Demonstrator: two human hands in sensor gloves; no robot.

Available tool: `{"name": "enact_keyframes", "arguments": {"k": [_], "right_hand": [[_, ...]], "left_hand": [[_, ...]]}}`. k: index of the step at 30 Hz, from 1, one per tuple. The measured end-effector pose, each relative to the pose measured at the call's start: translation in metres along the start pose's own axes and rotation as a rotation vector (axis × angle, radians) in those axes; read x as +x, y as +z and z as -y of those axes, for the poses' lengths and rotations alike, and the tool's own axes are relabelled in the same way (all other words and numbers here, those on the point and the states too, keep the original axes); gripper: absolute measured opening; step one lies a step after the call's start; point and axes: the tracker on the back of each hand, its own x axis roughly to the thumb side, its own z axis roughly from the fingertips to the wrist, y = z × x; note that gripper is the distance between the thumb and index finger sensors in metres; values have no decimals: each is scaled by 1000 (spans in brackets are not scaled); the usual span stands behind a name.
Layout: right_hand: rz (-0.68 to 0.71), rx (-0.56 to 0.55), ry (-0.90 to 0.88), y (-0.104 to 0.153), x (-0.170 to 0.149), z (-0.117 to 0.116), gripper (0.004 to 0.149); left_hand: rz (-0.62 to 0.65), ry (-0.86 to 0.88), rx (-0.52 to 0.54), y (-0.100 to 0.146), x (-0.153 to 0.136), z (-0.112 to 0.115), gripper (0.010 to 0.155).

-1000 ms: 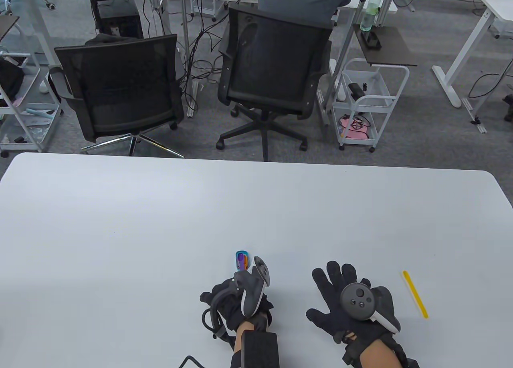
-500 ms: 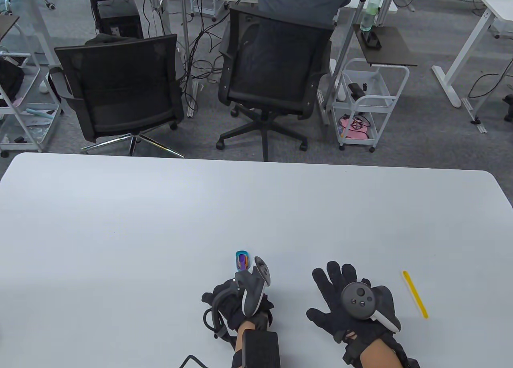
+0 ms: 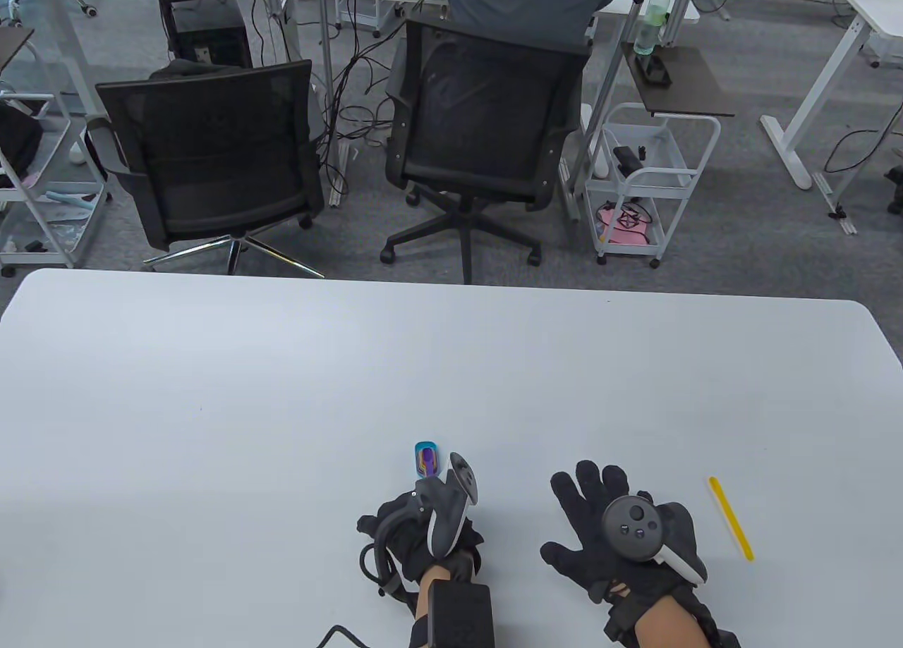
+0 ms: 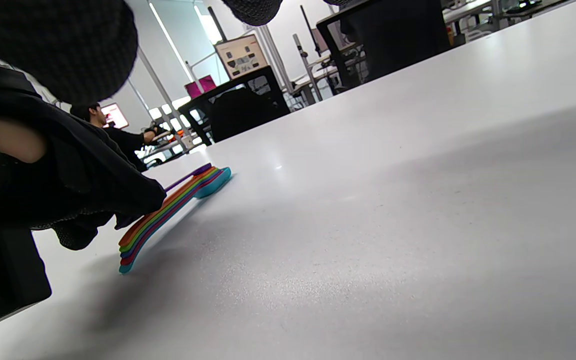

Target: Nest measuring spoons

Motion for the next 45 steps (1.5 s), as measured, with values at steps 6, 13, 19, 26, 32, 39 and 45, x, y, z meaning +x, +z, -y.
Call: {"name": "enact_keyframes", "arguments": {"k": [6,13,19,26,32,39,45], "right_hand": [[-1,1,-4,0,0,0,96],[-3,5,-11,0,-1,1,96],[-4,8,-16,0,-1,1,96],[-7,12,-21,0,-1,1,96],[-14,17,-24,0,-2,1,96],[-25,33,-13,-2,-3,-2,96],[-30,51,18,-5,-3,-7,96]], "left_hand": [[2,-2,-4,0,0,1,58],[4,-3,-11,0,0,3,58],[7,-5,-16,-1,0,4,58],[16,3,-17,1,-3,2,63],[55,32,16,-5,-28,-17,78],[226,60,102,-21,-94,-56,101],[383,92,45,-43,-169,-67,106]]}}
